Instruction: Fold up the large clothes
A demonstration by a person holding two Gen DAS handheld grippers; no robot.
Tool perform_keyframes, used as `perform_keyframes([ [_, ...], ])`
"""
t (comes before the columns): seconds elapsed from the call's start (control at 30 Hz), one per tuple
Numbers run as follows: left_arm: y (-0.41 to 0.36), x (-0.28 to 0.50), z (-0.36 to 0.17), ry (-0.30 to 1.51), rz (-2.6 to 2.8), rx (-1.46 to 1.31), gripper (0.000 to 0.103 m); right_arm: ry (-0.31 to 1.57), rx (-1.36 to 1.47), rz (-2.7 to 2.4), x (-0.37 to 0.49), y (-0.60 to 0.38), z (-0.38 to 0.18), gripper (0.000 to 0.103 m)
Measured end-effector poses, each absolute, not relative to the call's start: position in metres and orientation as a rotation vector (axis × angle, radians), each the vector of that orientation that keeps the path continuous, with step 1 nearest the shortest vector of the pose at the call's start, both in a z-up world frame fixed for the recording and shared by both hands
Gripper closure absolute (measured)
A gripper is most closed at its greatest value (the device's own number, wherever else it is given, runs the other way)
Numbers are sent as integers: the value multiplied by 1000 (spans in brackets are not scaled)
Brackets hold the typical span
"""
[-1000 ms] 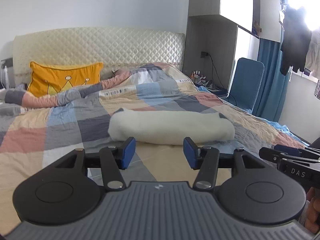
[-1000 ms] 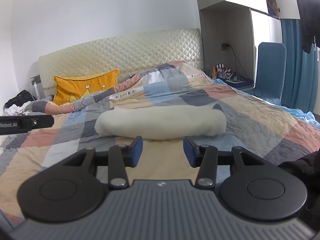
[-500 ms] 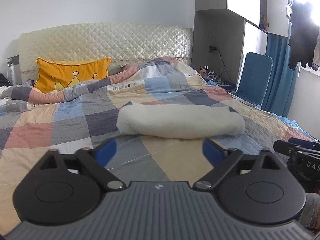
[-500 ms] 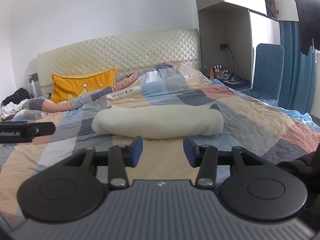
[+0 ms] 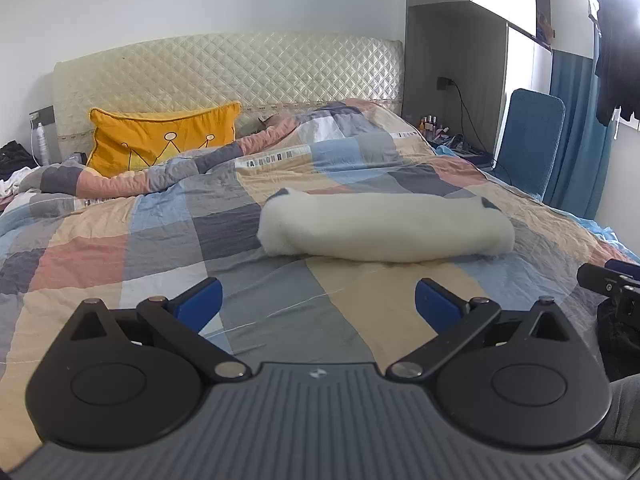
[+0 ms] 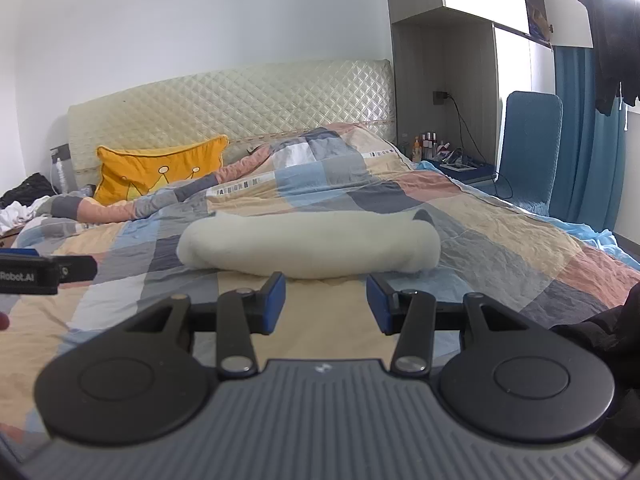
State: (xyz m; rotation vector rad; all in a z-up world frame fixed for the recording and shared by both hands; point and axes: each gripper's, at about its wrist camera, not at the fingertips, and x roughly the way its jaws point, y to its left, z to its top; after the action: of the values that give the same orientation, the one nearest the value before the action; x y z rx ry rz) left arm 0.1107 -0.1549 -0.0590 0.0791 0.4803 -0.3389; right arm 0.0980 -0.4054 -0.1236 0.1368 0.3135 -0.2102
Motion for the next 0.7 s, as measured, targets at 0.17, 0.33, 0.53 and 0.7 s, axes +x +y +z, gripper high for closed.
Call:
perform_keyframes([
  [0.17, -151, 108, -57, 488, -318, 50, 0, 287, 166, -190, 96, -410, -122, 6],
  [0.33, -150, 105, -54, 485, -307, 41, 0, 311, 164, -206, 99, -409, -125, 5],
  [0.53, -150, 105, -53, 486, -307, 46, 0, 305, 125, -220, 100, -404, -123, 0],
  [0.7, -149, 104, -53, 493, -306, 35, 0, 293, 132, -228, 98, -406, -123, 0],
])
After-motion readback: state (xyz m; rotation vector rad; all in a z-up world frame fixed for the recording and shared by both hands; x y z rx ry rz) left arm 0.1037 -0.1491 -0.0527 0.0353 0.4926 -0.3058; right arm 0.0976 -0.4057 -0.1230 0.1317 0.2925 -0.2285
